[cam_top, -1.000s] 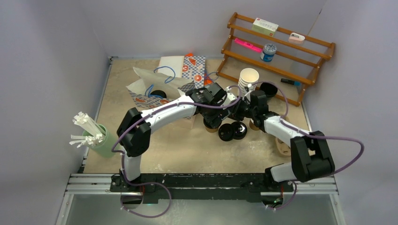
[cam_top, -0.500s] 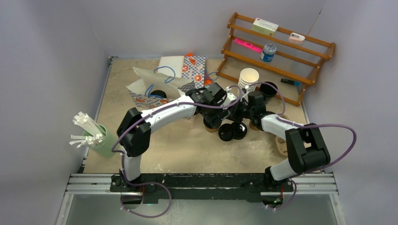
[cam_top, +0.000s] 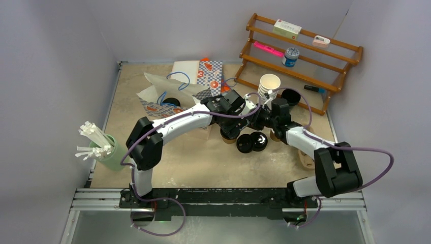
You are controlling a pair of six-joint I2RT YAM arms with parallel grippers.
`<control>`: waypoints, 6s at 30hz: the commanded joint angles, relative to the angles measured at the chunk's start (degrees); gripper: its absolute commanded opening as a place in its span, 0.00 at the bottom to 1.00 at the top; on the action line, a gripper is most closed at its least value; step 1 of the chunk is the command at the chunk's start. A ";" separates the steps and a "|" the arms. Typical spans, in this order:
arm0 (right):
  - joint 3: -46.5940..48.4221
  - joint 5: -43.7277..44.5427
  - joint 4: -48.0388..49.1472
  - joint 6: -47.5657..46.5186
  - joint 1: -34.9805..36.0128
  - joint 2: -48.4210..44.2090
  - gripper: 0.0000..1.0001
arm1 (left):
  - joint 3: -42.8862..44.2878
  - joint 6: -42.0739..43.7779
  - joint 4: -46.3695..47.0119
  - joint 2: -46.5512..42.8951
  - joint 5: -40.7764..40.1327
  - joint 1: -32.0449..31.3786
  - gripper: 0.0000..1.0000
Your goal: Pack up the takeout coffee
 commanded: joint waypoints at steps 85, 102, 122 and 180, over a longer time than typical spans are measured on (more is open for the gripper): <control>4.85 5.71 -22.99 -3.78 0.36 6.31 0.15 | -6.42 1.11 -2.85 6.29 0.97 1.29 0.40; 8.56 11.06 -27.69 -7.76 0.27 -7.72 0.35 | 7.19 1.28 -8.10 8.00 3.78 3.23 0.60; 6.59 7.16 -28.22 -9.38 0.27 -12.19 0.58 | 15.11 -4.01 -13.18 6.94 7.64 3.14 0.92; 18.44 6.04 -27.94 -25.79 6.95 -2.14 0.54 | -46.28 -38.18 47.55 -28.14 0.30 3.53 0.16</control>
